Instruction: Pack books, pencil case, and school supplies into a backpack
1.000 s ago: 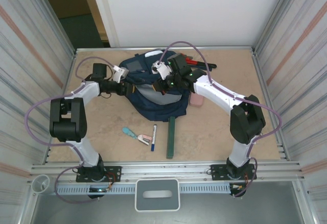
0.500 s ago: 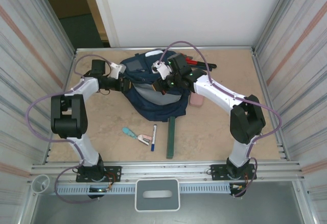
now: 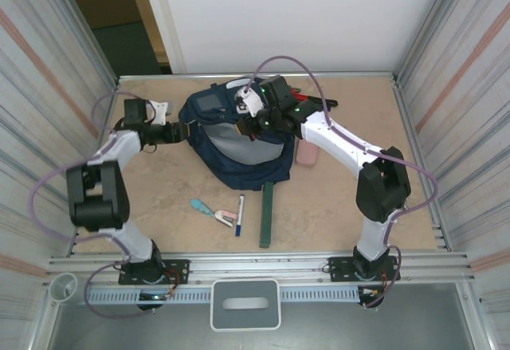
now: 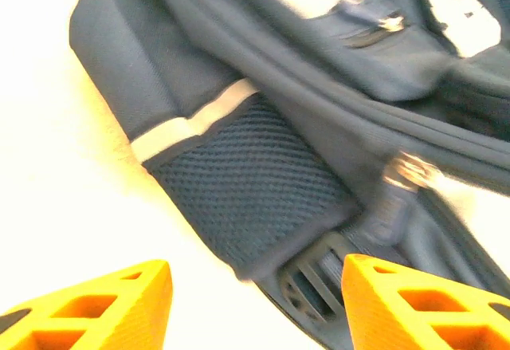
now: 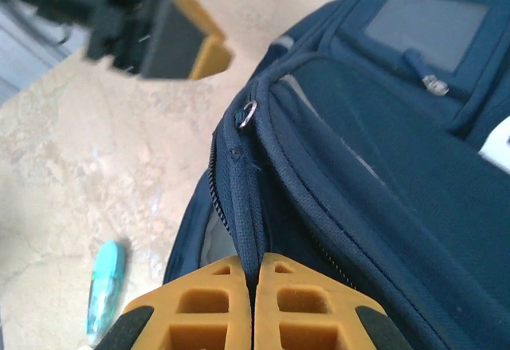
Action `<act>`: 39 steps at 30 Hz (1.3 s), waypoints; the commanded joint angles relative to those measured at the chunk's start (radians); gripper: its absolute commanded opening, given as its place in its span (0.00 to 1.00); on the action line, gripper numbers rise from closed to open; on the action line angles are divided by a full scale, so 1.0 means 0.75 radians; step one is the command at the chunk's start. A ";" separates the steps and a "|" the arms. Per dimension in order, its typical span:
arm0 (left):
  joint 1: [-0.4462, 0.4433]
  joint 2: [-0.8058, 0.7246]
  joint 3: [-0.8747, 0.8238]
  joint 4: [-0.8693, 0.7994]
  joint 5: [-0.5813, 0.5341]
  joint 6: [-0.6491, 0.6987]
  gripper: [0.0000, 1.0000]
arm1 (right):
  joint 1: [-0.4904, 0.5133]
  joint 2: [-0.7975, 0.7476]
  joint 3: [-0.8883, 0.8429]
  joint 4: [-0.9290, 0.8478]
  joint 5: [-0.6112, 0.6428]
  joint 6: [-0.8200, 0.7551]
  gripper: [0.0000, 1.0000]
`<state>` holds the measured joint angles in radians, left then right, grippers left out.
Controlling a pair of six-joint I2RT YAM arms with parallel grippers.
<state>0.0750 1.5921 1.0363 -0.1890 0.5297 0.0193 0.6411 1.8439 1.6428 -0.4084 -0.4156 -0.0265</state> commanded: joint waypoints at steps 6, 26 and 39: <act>-0.230 -0.337 -0.197 0.468 0.122 0.474 0.70 | -0.001 0.105 0.300 -0.204 -0.062 -0.026 0.00; -0.394 -0.006 0.086 0.536 0.131 0.598 0.00 | -0.105 0.008 0.256 -0.195 -0.241 0.238 0.31; -0.258 -0.077 -0.053 0.796 0.047 0.032 0.00 | -0.488 -0.372 -0.661 0.008 0.633 0.611 0.94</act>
<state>-0.1368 1.5799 1.0069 0.3260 0.6090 0.1783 0.2703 1.5234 1.1713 -0.4313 -0.1165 0.3664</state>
